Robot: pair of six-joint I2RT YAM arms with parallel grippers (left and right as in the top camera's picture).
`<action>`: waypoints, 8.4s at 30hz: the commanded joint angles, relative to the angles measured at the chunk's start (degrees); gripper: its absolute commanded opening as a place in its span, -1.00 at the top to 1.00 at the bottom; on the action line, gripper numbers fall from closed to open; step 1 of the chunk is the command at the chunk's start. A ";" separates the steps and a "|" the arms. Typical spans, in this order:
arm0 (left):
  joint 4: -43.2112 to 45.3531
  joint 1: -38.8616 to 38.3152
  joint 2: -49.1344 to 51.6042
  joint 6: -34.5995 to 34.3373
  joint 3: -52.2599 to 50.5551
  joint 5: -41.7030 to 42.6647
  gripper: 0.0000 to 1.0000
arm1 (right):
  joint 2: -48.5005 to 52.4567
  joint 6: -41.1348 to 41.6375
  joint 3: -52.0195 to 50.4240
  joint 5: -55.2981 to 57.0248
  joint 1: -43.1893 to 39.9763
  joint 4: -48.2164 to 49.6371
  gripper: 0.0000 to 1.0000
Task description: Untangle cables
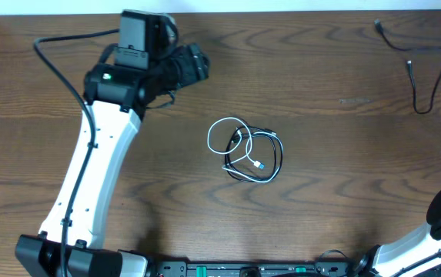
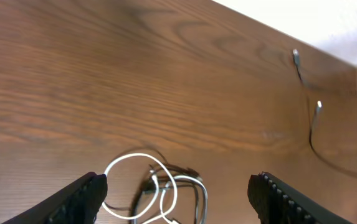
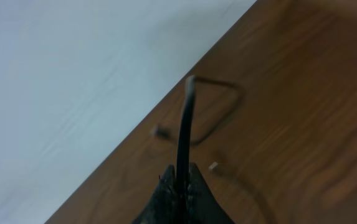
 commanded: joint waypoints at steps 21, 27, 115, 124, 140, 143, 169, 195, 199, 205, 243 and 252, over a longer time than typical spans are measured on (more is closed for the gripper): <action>0.35 -8.74 0.11 3.74 -0.26 -0.48 -0.54 | 4.87 -8.46 0.74 10.32 1.51 23.56 0.98; 0.48 -8.74 0.28 3.76 -0.26 -0.46 -0.54 | 10.99 -10.08 0.74 12.61 3.91 20.26 0.98; -11.56 -20.06 25.64 5.27 -10.80 7.48 -0.04 | -1.40 -25.53 -2.27 -8.61 20.39 -30.14 -0.79; -9.35 -20.28 25.62 2.49 -11.19 3.50 0.85 | -1.40 -25.51 -3.69 -8.63 20.50 -29.05 -0.78; 4.11 -19.56 1.79 3.67 -4.09 -8.24 0.85 | -1.40 -25.46 -3.80 -8.70 22.99 -28.13 -0.81; 9.22 -19.56 -3.15 3.63 -4.09 -8.74 0.85 | -1.40 -25.46 -3.80 -8.90 23.96 -27.91 -0.83; 43.12 -11.52 -18.27 4.09 -4.09 -9.97 0.85 | -1.40 -42.32 -3.80 -37.81 26.23 -27.39 -0.91; 41.75 -9.09 -17.46 4.46 -4.09 -14.75 0.85 | -1.40 -50.36 -3.80 -59.56 33.29 -15.76 -0.87; 42.03 -9.09 -18.21 1.40 -4.09 -10.78 0.85 | -1.40 -50.34 -3.80 -60.15 35.65 -11.10 -0.86; 46.36 -9.09 -19.98 -1.95 -4.09 -10.29 0.85 | -1.40 -50.36 -3.80 -60.30 40.35 -8.02 -0.88; 37.62 -9.09 -20.76 -10.88 -4.11 -0.28 0.85 | -1.40 -33.86 -3.78 -56.24 55.25 12.87 0.98; 20.61 -9.09 -20.22 -9.40 -4.11 -7.91 0.66 | -1.40 -25.97 -3.78 -42.36 48.41 5.27 0.99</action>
